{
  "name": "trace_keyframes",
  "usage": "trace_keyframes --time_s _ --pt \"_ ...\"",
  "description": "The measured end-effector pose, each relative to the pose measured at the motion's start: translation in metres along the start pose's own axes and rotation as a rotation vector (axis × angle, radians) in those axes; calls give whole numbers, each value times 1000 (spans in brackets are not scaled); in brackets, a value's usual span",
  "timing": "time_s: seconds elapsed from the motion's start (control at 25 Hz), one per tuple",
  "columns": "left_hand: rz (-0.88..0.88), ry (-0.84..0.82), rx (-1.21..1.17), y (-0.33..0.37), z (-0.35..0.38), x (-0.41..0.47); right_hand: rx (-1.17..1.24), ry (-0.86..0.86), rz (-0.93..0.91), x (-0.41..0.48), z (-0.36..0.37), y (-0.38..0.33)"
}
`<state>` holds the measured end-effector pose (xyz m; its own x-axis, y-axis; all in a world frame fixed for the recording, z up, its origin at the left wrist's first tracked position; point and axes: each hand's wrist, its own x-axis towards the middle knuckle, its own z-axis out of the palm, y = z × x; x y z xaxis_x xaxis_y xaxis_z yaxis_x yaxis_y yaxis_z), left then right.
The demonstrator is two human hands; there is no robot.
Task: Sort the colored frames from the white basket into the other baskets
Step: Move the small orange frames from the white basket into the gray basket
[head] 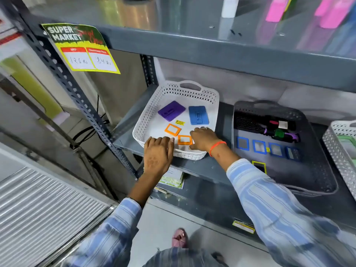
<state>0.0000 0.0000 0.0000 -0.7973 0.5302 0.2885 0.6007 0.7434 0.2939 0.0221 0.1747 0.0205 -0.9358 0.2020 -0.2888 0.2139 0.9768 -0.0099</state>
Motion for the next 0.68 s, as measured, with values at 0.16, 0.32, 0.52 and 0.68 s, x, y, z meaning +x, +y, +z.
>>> trace_keyframes --time_s 0.16,0.32,0.52,0.68 --pt "-7 20 0 0 1 -2 18 0 -12 8 3 0" --pt "-20 58 -31 0 2 -1 -3 9 -41 11 5 0" --pt "-32 103 -47 2 5 -2 109 122 -43 11 -1 3" --pt "-51 130 -55 3 7 -3 109 102 -86 5 -2 10"
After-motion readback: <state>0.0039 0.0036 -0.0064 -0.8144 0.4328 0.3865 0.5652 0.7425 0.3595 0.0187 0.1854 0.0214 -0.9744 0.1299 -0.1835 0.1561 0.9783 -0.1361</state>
